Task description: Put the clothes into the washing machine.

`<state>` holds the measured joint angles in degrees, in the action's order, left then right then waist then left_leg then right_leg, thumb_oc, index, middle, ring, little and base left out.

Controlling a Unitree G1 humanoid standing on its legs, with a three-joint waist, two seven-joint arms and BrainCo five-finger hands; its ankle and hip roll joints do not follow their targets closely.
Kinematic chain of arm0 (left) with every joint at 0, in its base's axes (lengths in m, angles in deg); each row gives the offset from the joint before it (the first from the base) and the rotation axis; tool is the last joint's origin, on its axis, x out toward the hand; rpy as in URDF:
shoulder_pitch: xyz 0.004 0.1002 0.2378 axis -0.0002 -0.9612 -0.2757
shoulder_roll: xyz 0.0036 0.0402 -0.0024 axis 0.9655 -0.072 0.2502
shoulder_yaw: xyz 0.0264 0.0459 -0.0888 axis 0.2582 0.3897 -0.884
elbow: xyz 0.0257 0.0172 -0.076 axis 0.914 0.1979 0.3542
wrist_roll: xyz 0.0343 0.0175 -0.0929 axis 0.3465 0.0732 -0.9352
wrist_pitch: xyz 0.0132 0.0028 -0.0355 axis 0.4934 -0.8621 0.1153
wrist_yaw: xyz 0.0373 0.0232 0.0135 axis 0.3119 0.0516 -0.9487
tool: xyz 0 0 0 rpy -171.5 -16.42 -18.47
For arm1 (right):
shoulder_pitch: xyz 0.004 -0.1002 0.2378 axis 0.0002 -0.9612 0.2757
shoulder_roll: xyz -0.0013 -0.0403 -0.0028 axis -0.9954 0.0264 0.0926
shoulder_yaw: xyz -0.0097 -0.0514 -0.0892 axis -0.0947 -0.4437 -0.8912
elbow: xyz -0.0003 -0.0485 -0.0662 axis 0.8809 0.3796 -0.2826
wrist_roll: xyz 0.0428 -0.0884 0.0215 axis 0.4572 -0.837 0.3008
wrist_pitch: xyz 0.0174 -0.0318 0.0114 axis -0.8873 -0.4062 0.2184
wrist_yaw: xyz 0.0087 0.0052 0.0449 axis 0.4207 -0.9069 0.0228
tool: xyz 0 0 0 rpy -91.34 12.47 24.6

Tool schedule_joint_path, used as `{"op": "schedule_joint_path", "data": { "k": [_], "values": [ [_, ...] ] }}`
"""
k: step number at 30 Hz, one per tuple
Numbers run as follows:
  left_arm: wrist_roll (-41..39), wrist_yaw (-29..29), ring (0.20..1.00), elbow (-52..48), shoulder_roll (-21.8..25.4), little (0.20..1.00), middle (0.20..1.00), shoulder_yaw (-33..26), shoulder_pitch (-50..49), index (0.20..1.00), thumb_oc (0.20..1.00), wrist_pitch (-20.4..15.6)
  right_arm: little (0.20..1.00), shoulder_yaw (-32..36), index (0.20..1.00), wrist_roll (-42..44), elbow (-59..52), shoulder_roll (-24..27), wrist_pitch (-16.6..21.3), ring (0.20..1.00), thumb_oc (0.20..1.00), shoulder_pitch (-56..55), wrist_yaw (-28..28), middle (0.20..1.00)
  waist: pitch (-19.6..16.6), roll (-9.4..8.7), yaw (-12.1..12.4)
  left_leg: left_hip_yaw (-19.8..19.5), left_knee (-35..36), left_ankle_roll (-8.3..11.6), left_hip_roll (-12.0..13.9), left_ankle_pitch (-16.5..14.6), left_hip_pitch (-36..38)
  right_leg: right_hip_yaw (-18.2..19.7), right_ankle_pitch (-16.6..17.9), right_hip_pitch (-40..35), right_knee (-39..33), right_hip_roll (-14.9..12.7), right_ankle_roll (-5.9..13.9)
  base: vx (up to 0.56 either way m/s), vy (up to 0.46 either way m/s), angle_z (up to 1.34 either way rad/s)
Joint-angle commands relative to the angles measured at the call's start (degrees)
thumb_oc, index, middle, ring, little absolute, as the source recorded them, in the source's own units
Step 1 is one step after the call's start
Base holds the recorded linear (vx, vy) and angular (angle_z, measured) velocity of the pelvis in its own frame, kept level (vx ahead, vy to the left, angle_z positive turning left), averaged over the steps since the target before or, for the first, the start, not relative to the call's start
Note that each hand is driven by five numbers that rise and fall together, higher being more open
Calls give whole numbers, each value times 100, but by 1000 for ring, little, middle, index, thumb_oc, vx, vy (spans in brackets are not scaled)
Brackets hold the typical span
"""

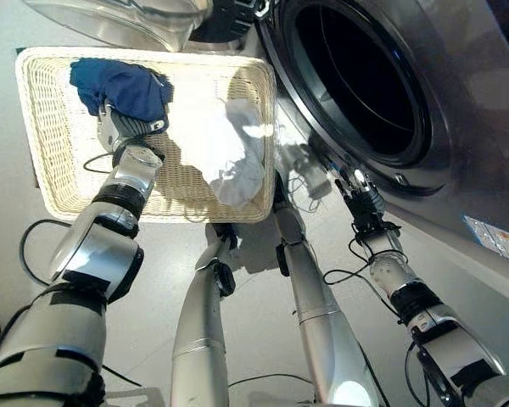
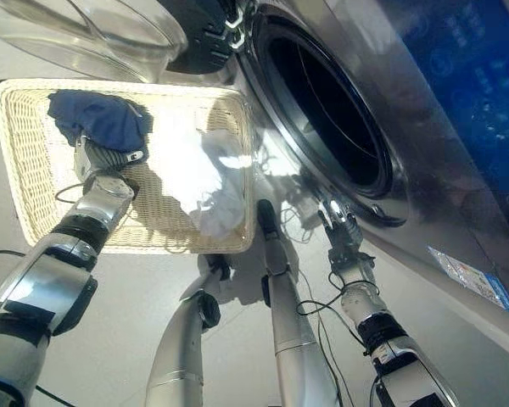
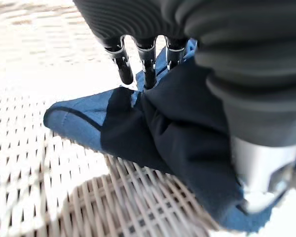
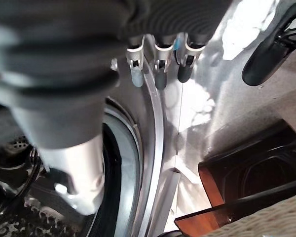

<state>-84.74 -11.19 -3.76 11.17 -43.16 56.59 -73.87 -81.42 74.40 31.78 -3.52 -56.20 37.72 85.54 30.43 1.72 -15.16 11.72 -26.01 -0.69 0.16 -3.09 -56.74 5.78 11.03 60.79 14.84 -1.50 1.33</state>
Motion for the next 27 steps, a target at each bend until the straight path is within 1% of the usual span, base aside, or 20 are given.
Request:
{"op": "schedule_joint_path", "data": {
  "k": [1, 4, 5, 8, 9, 12, 13, 15, 16, 17, 18, 19, 23, 24, 26, 27],
  "values": [
    [0, -140, 200, 377, 400, 200, 200, -77, -164, 200, 200, 221, 1000, 3, 1000, 21, -527, 78, 147, 1000, 1000, -428, -48, 1000, -63, -326, 11, -25, -544, 290, -91, -495, 30, -395, -689, -121, 404, 109, 247, 7, 37, -4],
    [0, -140, 200, 377, 400, 200, 200, -77, -164, 200, 200, 221, 1000, 3, 1000, 21, -527, 78, 147, 1000, 1000, -428, -48, 1000, -63, -326, 11, -25, -544, 290, -91, -495, 30, -395, -689, -121, 404, 109, 247, 2, 14, -2],
    [-103, -62, 200, 376, 425, 200, 200, -97, -132, 200, 200, 136, 1000, -16, 1000, 44, -617, 108, 131, 1000, 1000, -484, -90, 1000, -63, -350, -17, -20, -572, 286, -96, -512, -18, -372, -671, -68, 409, 125, 249, 6, 41, -5],
    [-103, -62, 200, 376, 425, 200, 200, -97, -132, 200, 200, 136, 1000, -16, 1000, 44, -617, 108, 131, 1000, 1000, -484, -90, 1000, -63, -350, -17, -20, -572, 286, -96, -512, -18, -372, -671, -68, 409, 125, 249, 6, 43, -3],
    [-1428, 450, 200, -27, 363, 200, 200, -562, -153, 200, 200, -999, 1000, -89, 1000, -251, -1062, 54, 169, 1000, 1000, -787, -153, 1000, -63, -418, -57, -52, -545, 277, -105, -506, -80, -311, -692, -1, 461, 190, 239, 12, 88, -3],
    [-1428, 450, 200, -27, 363, 200, 200, -562, -153, 200, 200, -999, 1000, -89, 1000, -251, -1062, 54, 169, 1000, 1000, -787, -153, 1000, -63, -418, -57, -52, -545, 277, -105, -506, -80, -311, -692, -1, 461, 190, 239, -3, 33, -3],
    [-2079, 843, 200, -940, -34, 200, 200, -1209, -521, 200, 200, -2763, 1000, -240, 1000, -1040, -1622, -126, 235, 1000, 1000, -987, -251, 1000, -63, -422, -1, -165, -267, 257, -202, -393, 119, -261, -750, -167, 443, 290, 226, -20, 12, -5],
    [-2079, 843, 200, -940, -34, 200, 200, -1209, -521, 200, 200, -2763, 1000, -240, 1000, -1040, -1622, -126, 235, 1000, 1000, -987, -251, 1000, -63, -422, -1, -165, -267, 257, -202, -393, 119, -261, -750, -167, 443, 290, 226, -42, -10, -2],
    [-1971, 1304, 200, -1986, -314, 200, 200, -1354, -995, 200, 200, -3282, 1000, -357, 1000, -2162, -2240, -83, 211, 1000, 1000, -891, 10, 1000, -63, -376, 158, -281, 99, 272, -322, -150, 402, -293, -730, -428, 315, 323, 206, -63, -31, 2],
    [-1971, 1304, 200, -1986, -314, 200, 200, -1354, -995, 200, 200, -3282, 1000, -357, 1000, -2162, -2240, -83, 211, 1000, 1000, -891, 10, 1000, -63, -376, 158, -281, 99, 272, -322, -150, 402, -293, -730, -428, 315, 323, 206, -157, -73, 35],
    [-1674, 1370, 200, -2427, -406, 200, 200, -1398, -1317, 200, 200, -3405, 1000, -418, 1000, -2950, -2578, 28, 170, 1000, 1000, -712, 342, 1000, -63, -331, 261, -292, 266, 246, -384, 93, 467, -333, -644, -496, 295, 312, 179, -146, -74, 52],
    [-1447, 1338, 200, -2782, -484, 200, 200, -1537, -1726, 200, 200, -3491, 1000, -463, 1000, -3610, -2835, 170, -3, 1000, 1000, -555, 502, 1000, -63, -261, 407, -349, 458, 258, -396, 246, 709, -438, -706, -756, 311, 311, 163, -165, -86, 71],
    [-1139, 1386, 200, -3046, -482, 200, 200, -1662, -2044, 200, 200, -3465, 1000, -461, 1000, -3947, -2994, 220, -204, 1000, 1000, -454, 527, 1000, -63, -176, 541, -421, 722, 283, -385, 384, 975, -559, -783, -1051, 257, 292, 147, -53, -40, 29],
    [-951, 1385, 200, -3194, -490, 200, 200, -1724, -2246, 200, 200, -3446, 1000, -456, 1000, -4051, -3041, 207, -326, 1000, 1000, -376, 531, 1000, -63, -122, 645, -480, 888, 306, -374, 468, 1136, -643, -847, -1241, 228, 282, 133, -66, -56, 17],
    [-761, 1342, 200, -3293, -482, 200, 200, -1775, -2401, 200, 200, -3416, 1000, -460, 1000, -4144, -3060, 178, -386, 1000, 1000, -334, 537, 1000, -63, -82, 717, -516, 976, 319, -368, 509, 1241, -702, -894, -1369, 216, 270, 126, -72, -74, 9],
    [-541, 1228, 200, -3477, -492, 200, 200, -1838, -2596, 200, 200, -3374, 1000, -441, 1000, -4200, -3091, 158, -455, 1000, 1000, -272, 506, 1000, -63, -55, 822, -573, 1072, 332, -360, 562, 1336, -775, -940, -1504, 193, 257, 105, -86, -101, 14]
  ]
}}
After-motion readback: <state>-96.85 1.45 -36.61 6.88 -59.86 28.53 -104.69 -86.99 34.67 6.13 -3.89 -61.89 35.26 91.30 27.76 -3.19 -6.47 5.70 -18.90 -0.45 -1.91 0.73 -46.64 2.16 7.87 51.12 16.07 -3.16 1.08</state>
